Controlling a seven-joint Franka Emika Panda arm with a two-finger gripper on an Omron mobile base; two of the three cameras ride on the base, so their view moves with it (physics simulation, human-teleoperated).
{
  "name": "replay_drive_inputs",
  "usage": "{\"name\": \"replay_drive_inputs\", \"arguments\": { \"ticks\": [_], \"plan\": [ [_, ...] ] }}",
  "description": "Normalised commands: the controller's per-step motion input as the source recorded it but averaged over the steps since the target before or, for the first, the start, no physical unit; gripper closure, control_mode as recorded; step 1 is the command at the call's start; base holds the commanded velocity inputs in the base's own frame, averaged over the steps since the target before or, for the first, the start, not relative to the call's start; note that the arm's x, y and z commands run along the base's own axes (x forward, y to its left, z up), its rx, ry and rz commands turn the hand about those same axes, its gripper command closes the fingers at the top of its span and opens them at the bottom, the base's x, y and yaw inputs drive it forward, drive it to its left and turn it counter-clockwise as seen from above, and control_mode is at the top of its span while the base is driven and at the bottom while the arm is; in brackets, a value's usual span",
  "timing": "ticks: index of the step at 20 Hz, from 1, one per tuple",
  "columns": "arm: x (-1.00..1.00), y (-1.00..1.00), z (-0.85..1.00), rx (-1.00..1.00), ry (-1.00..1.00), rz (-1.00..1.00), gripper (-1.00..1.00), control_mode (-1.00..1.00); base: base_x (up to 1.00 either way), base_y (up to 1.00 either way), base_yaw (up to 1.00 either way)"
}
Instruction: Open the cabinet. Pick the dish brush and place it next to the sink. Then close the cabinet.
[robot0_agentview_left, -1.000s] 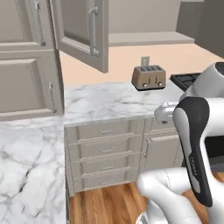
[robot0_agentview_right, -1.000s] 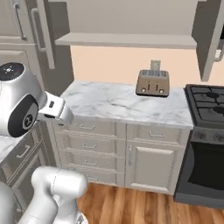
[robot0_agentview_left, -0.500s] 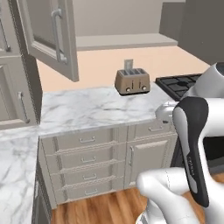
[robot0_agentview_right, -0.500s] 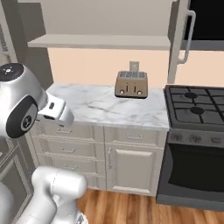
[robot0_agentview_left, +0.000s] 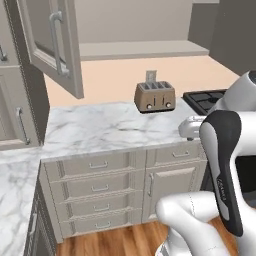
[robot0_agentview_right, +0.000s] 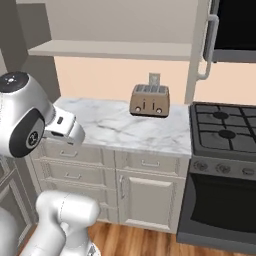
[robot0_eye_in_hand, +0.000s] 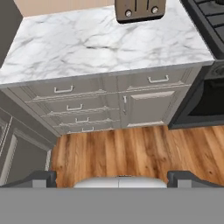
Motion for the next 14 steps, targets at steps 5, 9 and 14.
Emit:
{"name": "replay_drive_inputs", "arguments": {
  "ticks": [5, 9, 14],
  "plan": [
    [0.0, 0.0, 0.0, 0.0, 0.0, 0.0, -1.0, 1.0, 0.7, 0.19, 0.0],
    [0.0, 0.0, 0.0, 0.0, 0.0, 0.0, -1.0, 1.0, 0.25, 0.04, 0.0],
    [0.0, 0.0, 0.0, 0.0, 0.0, 0.0, -1.0, 1.0, 0.45, 0.05, 0.0]
  ]
}}
